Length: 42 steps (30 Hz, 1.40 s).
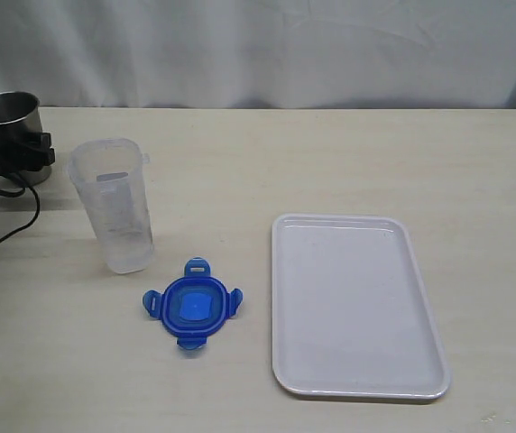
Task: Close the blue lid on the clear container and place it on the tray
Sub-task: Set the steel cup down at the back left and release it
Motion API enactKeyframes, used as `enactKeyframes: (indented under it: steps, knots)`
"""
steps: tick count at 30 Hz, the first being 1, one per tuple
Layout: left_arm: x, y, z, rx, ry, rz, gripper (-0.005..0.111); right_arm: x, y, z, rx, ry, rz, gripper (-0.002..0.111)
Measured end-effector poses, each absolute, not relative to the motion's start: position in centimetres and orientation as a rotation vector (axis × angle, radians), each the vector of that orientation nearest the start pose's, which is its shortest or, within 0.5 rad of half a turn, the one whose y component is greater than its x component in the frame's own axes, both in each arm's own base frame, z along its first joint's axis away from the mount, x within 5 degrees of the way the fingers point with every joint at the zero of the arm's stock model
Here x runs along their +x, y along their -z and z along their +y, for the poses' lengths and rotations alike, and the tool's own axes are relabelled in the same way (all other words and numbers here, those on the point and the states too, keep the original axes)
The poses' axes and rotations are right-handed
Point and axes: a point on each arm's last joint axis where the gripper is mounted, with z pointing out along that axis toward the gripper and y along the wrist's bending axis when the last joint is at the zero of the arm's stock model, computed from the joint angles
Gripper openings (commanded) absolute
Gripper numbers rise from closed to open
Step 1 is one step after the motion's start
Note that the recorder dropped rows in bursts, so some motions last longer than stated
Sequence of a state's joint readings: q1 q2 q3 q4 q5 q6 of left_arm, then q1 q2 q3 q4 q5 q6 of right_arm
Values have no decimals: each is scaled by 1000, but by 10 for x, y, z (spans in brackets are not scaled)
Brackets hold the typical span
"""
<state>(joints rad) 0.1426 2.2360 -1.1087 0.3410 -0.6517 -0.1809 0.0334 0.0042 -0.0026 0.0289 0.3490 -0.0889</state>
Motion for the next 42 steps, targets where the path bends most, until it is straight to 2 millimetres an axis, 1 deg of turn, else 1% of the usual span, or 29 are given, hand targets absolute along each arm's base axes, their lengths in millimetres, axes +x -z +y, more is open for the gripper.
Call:
enactKeyframes:
  steps: [2, 3, 4, 5, 7, 8, 22, 23, 26, 27, 33, 37, 42]
  knots:
    - [430, -80, 43, 69, 57, 1977, 18, 53, -182, 3, -94, 11, 1832, 4]
    - [430, -80, 43, 69, 57, 1979, 38, 53, -182, 3, -94, 11, 1832, 4]
    - [430, -80, 43, 65, 60, 1980, 47, 53, -182, 3, -94, 11, 1832, 4]
    - [430, -80, 43, 64, 60, 1980, 67, 53, -182, 3, -94, 11, 1832, 4]
    - [430, -80, 43, 63, 61, 1980, 83, 53, -182, 3, -94, 11, 1832, 4]
    - [430, -80, 43, 63, 61, 1980, 86, 53, -182, 3, -94, 11, 1832, 4]
    - [432, -82, 43, 54, 69, 1961, 86, 53, -182, 3, -94, 11, 1832, 4]
    - [432, -82, 43, 54, 69, 1961, 88, 53, -182, 3, -94, 11, 1832, 4]
    - [432, -82, 43, 54, 69, 1961, 102, 53, -182, 3, -94, 11, 1832, 4]
    - [432, -82, 43, 54, 69, 1961, 105, 53, -182, 3, -94, 11, 1832, 4]
    - [431, -82, 43, 54, 67, 1967, 105, 53, -182, 3, -94, 11, 1832, 4]
    - [430, -81, 44, 52, 54, 2011, 105, 53, -182, 3, -94, 11, 1832, 4]
    - [425, -96, 47, 70, 36, 2011, 105, 53, -182, 3, -94, 11, 1832, 4]
